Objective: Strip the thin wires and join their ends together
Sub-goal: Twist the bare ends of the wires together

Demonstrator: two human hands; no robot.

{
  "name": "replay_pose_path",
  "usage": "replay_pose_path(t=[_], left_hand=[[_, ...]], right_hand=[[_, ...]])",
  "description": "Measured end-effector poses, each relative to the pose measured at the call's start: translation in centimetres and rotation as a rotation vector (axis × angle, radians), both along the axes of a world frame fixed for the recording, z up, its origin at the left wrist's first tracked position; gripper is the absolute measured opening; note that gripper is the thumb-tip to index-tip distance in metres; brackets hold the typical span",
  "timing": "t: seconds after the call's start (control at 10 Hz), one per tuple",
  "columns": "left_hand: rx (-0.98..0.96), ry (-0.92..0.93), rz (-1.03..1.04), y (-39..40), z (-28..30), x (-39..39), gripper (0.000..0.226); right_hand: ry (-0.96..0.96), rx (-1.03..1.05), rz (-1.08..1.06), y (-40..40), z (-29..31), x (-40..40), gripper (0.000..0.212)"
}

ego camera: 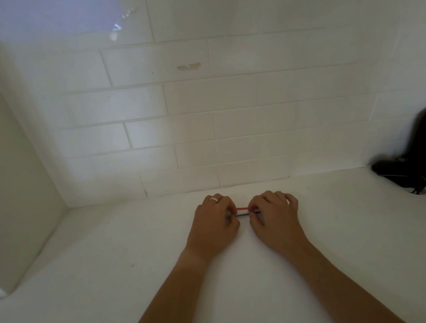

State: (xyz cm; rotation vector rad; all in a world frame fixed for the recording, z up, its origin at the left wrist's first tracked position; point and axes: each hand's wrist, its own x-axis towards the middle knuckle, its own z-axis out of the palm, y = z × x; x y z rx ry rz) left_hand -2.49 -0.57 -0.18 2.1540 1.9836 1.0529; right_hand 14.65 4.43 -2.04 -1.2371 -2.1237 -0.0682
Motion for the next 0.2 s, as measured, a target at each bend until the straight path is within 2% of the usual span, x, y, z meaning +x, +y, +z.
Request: replay_pose_path(t=[0.2], left_hand=[[-0.007, 0.090, 0.004, -0.77, 0.47, 0.41, 0.015]], right_hand=[[0.023, 0.000, 0.039, -1.35, 1.04, 0.36, 0.011]])
